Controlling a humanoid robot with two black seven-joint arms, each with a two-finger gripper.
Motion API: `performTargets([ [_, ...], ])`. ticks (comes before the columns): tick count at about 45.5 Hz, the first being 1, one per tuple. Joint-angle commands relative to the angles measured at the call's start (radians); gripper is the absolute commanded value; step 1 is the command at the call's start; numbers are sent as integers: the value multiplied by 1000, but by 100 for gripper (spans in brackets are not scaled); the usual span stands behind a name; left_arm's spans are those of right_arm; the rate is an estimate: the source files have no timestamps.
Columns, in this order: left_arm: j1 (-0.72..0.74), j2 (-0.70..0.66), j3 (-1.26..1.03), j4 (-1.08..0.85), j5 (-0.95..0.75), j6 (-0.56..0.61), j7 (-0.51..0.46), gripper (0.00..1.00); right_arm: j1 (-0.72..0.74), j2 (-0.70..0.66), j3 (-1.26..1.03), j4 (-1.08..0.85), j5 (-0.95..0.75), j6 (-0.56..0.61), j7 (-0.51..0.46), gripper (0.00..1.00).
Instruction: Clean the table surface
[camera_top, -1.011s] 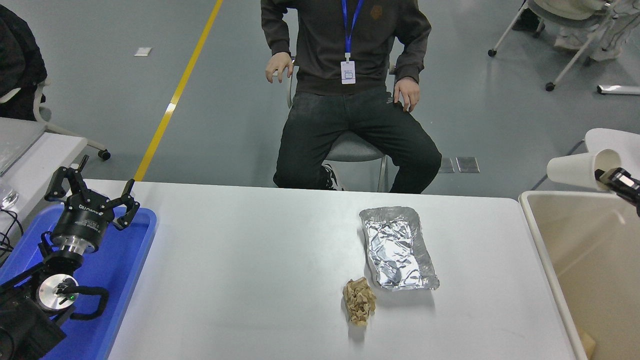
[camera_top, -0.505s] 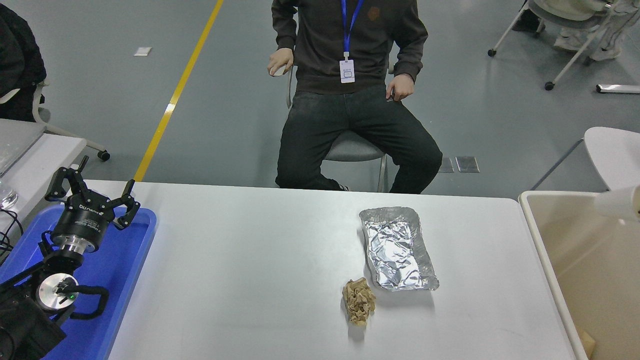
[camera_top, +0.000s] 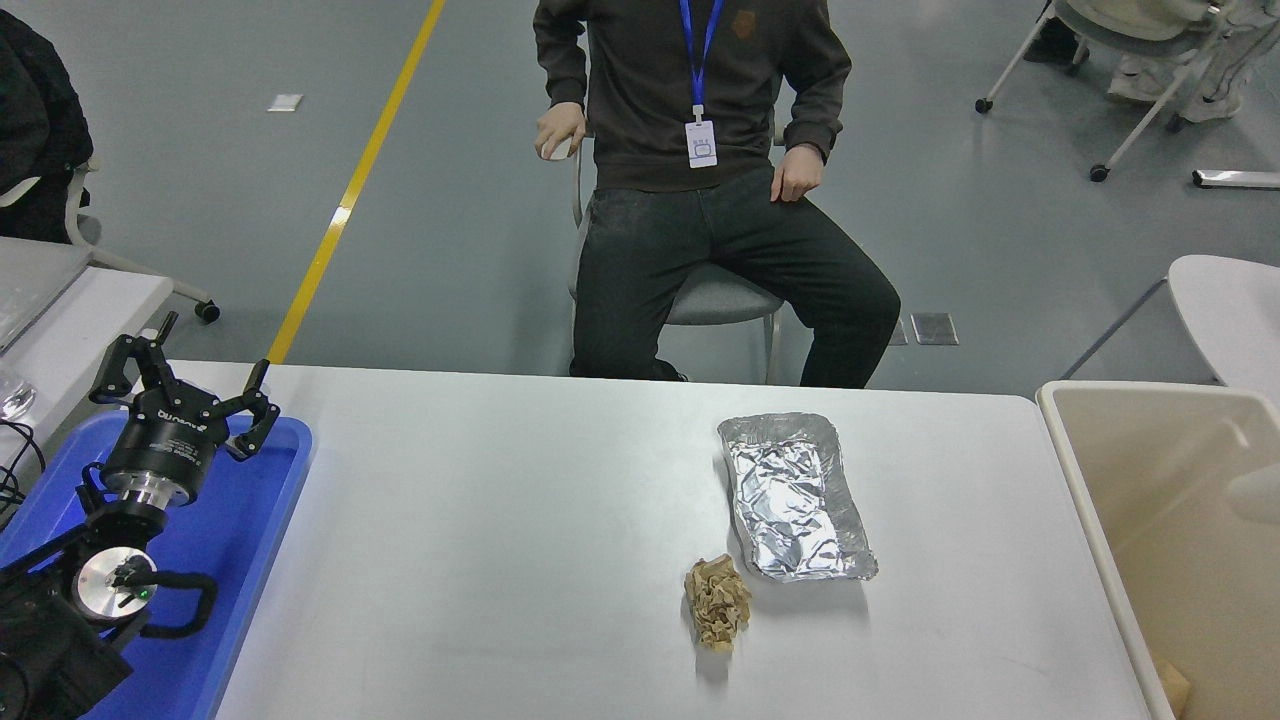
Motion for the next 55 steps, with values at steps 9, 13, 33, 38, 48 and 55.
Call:
performTargets([
  [9,0,0,0,1,0,0,0,100,-47,84,-1,-1,7,-82,-46,0],
  [13,0,0,0,0,0,0,0,100,-55,90,1,-3,7,-83,-49,0],
  [33,0,0,0,1,0,0,0,100,-60,96,1,-3,9,-95,-57,0],
  [38,0,0,0,0,0,0,0,100,-61,98,-2,-1,9,-95,-57,0],
  [48,0,0,0,0,0,0,0,100,-64,113,-4,-1,9,-97,-57,0],
  [55,1,0,0,0,0,0,0,100,-66,127,-1,-1,9,-100,-57,0],
])
